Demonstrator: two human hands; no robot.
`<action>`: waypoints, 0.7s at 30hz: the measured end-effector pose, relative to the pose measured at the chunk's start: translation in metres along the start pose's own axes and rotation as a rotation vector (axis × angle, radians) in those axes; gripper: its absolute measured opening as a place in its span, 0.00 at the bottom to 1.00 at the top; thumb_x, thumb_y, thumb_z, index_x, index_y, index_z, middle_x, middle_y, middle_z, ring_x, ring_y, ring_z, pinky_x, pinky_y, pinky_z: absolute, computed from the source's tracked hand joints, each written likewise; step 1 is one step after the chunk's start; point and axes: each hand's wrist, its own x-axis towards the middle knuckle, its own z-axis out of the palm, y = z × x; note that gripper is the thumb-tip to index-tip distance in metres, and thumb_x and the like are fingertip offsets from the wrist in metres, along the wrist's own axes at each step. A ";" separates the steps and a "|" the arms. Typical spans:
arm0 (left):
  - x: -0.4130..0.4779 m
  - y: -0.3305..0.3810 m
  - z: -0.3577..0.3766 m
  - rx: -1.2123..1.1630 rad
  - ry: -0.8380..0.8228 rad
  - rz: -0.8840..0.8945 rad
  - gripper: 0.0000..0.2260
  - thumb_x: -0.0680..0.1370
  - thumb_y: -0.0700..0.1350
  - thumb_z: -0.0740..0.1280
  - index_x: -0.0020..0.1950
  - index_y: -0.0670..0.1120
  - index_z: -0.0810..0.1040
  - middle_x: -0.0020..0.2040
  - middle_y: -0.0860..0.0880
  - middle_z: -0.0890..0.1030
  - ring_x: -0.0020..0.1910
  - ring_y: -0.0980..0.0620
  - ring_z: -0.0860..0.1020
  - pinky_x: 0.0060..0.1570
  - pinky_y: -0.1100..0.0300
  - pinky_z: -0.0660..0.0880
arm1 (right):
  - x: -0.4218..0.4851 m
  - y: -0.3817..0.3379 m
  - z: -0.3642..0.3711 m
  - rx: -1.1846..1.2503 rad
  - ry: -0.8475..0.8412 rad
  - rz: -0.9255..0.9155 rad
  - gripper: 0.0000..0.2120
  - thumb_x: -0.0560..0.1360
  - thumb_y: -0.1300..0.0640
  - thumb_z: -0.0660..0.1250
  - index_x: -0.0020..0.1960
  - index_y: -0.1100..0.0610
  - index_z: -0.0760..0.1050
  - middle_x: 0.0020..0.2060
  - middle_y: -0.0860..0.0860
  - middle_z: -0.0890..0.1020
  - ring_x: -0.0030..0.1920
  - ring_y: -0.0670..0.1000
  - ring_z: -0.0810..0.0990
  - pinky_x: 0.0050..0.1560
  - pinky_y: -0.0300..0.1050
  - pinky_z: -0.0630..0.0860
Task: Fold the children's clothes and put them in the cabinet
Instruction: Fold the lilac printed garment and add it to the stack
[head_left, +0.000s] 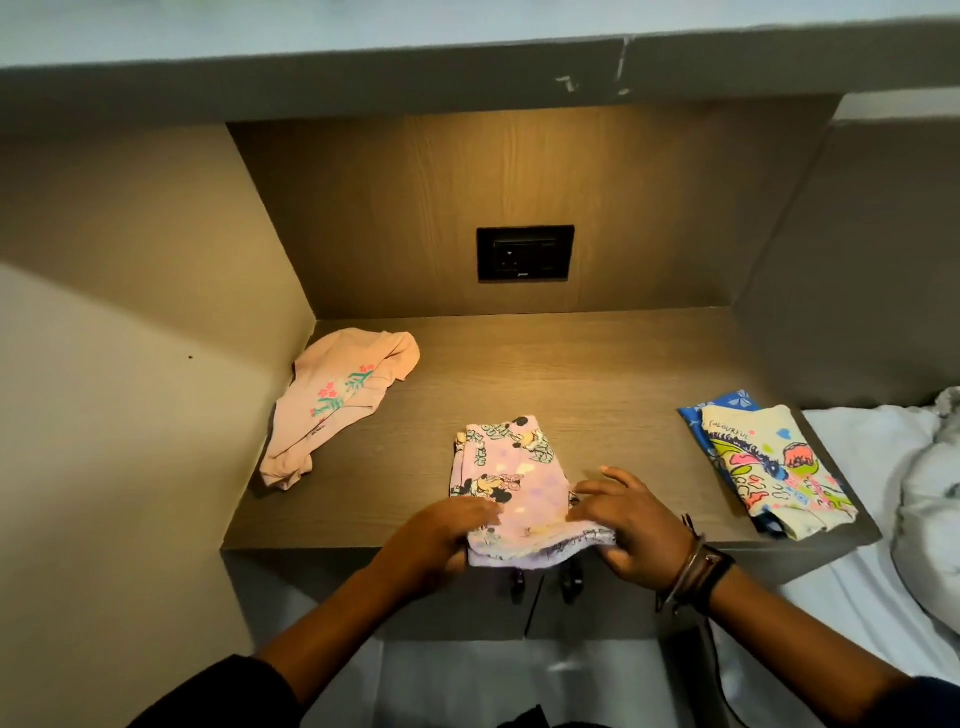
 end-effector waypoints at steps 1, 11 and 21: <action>-0.002 0.001 -0.003 -0.189 0.036 -0.135 0.12 0.78 0.42 0.65 0.60 0.46 0.79 0.58 0.47 0.82 0.58 0.52 0.79 0.57 0.56 0.79 | 0.006 -0.003 -0.005 0.172 0.017 0.088 0.11 0.69 0.55 0.69 0.51 0.54 0.81 0.50 0.52 0.85 0.55 0.52 0.81 0.62 0.52 0.74; 0.019 -0.006 -0.014 -0.868 0.469 -0.805 0.09 0.82 0.53 0.60 0.54 0.51 0.76 0.45 0.51 0.86 0.41 0.52 0.86 0.39 0.59 0.82 | 0.115 -0.011 0.010 0.747 0.261 0.578 0.05 0.75 0.54 0.69 0.42 0.49 0.75 0.30 0.43 0.80 0.30 0.40 0.76 0.30 0.36 0.73; 0.036 -0.008 -0.010 -0.187 0.464 -1.079 0.12 0.79 0.60 0.58 0.49 0.53 0.73 0.39 0.54 0.81 0.35 0.55 0.82 0.42 0.54 0.82 | 0.125 -0.021 0.028 -0.259 0.334 0.414 0.23 0.74 0.45 0.63 0.65 0.53 0.65 0.57 0.54 0.75 0.52 0.55 0.76 0.50 0.51 0.76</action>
